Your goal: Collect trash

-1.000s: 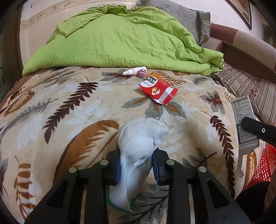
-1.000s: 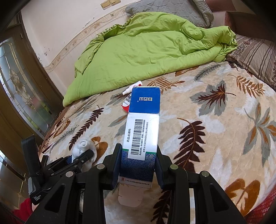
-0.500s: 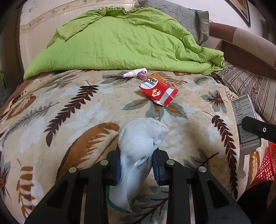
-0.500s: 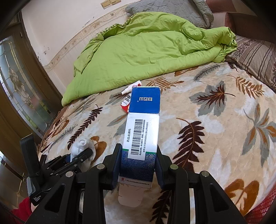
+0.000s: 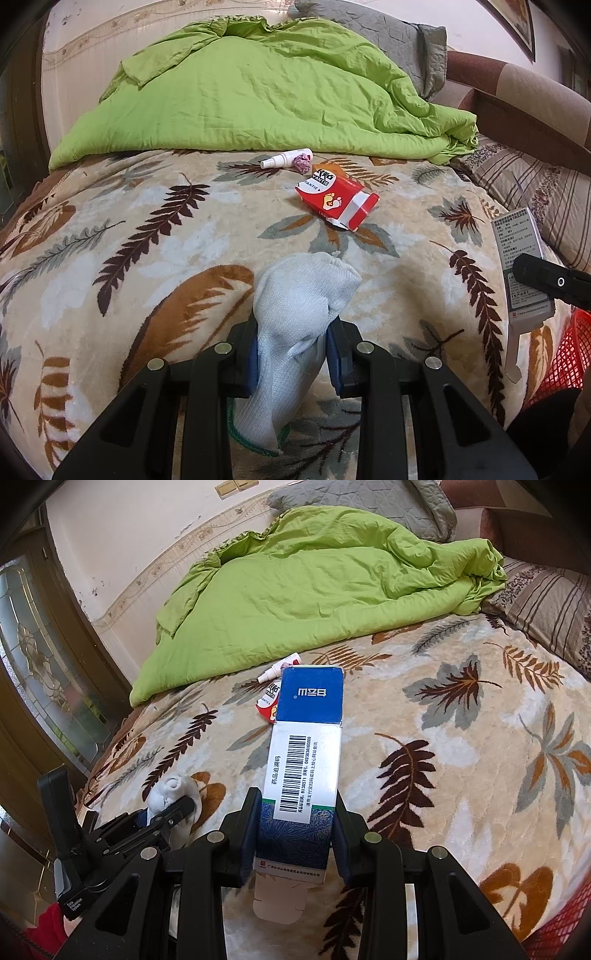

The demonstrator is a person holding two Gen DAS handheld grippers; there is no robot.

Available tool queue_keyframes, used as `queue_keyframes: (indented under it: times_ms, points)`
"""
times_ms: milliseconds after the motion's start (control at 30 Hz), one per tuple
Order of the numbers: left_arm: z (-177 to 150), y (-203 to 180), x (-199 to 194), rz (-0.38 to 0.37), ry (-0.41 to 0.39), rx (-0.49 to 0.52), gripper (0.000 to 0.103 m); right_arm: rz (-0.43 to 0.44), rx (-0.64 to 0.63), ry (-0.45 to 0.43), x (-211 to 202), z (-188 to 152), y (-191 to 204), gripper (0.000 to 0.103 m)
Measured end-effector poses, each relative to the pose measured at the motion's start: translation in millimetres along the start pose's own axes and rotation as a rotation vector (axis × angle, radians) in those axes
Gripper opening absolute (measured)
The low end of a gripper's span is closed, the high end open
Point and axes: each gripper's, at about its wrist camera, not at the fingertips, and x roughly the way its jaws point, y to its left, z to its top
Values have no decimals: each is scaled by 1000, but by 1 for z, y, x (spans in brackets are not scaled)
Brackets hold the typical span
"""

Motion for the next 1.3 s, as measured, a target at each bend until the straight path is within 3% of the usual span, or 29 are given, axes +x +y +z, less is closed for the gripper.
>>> queue_keyframes:
  times_ms: [1300]
  points:
    - [-1,-1,0,1,1,4,28,-17,-17,-3,0,0,-1,38]
